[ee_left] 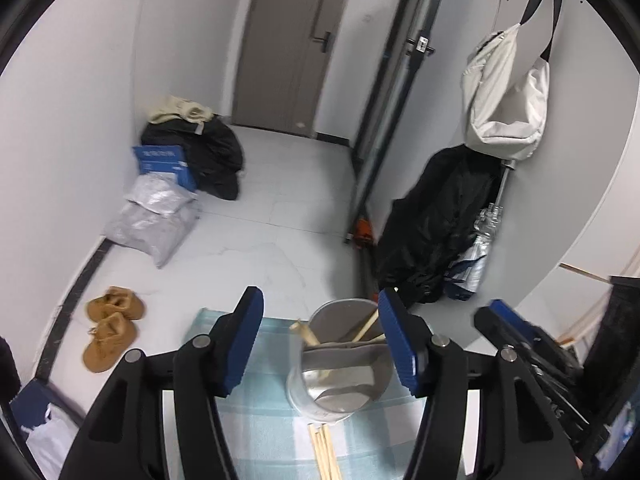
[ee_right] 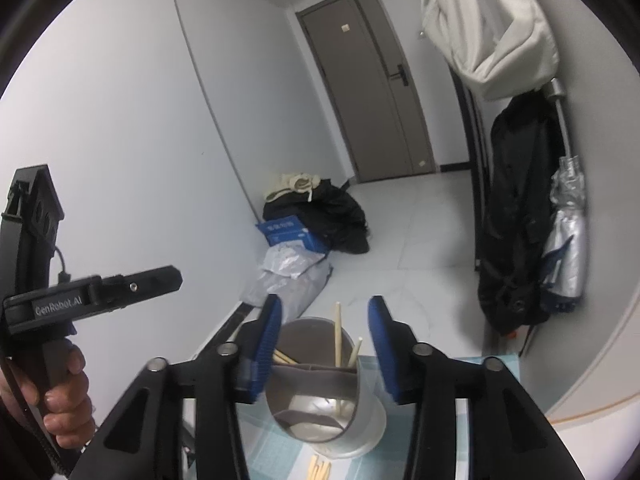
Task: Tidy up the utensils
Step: 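Carry both chopsticks above the white holder and open both grippers to drop them in, then move both open grippers back down toward the chopstick pile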
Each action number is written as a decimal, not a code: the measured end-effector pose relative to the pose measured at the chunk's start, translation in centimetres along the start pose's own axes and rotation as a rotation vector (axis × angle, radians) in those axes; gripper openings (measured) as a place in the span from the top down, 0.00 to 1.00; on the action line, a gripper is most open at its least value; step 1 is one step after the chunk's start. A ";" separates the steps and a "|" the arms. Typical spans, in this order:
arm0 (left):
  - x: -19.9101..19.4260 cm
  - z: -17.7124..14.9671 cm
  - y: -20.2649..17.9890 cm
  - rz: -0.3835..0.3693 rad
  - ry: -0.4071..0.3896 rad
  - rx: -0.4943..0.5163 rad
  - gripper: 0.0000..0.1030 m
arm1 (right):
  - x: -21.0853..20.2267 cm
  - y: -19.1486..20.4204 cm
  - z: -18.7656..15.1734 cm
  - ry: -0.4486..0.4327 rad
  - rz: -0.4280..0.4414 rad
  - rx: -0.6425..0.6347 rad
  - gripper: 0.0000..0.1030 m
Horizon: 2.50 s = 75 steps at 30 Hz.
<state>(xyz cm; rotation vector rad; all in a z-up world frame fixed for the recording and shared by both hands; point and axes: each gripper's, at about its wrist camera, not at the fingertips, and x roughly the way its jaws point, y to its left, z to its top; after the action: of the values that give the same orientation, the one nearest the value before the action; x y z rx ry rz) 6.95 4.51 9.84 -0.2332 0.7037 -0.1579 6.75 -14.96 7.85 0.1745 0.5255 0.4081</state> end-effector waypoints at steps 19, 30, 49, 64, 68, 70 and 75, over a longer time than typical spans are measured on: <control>-4.9 -6.6 -1.7 0.101 -0.149 0.015 0.17 | -9.1 2.9 -5.3 -0.085 -0.072 -0.048 0.24; -3.8 -11.2 -1.8 0.125 -0.119 0.054 0.12 | -9.9 2.8 -10.3 -0.069 -0.107 -0.067 0.21; 1.3 -16.8 1.1 0.153 -0.036 -0.016 0.12 | -6.2 0.7 -16.7 0.083 -0.172 -0.071 0.18; 4.2 -16.3 5.0 0.185 0.010 -0.089 0.12 | -0.8 -0.2 -19.1 0.305 -0.193 -0.072 0.18; 4.4 -15.8 5.9 0.193 0.015 -0.119 0.12 | 1.9 0.5 -19.6 0.391 -0.171 -0.100 0.19; 4.5 -15.6 6.4 0.188 0.021 -0.146 0.12 | 3.6 1.1 -20.2 0.432 -0.173 -0.133 0.20; 4.5 -15.4 7.7 0.214 0.037 -0.196 0.12 | 6.7 1.3 -21.5 0.553 -0.192 -0.151 0.38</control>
<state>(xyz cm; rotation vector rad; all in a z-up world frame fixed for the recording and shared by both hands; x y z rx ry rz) 0.73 8.49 -6.31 -0.3407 0.7765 0.1117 0.44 -9.72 -13.17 -0.1409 1.0428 0.3041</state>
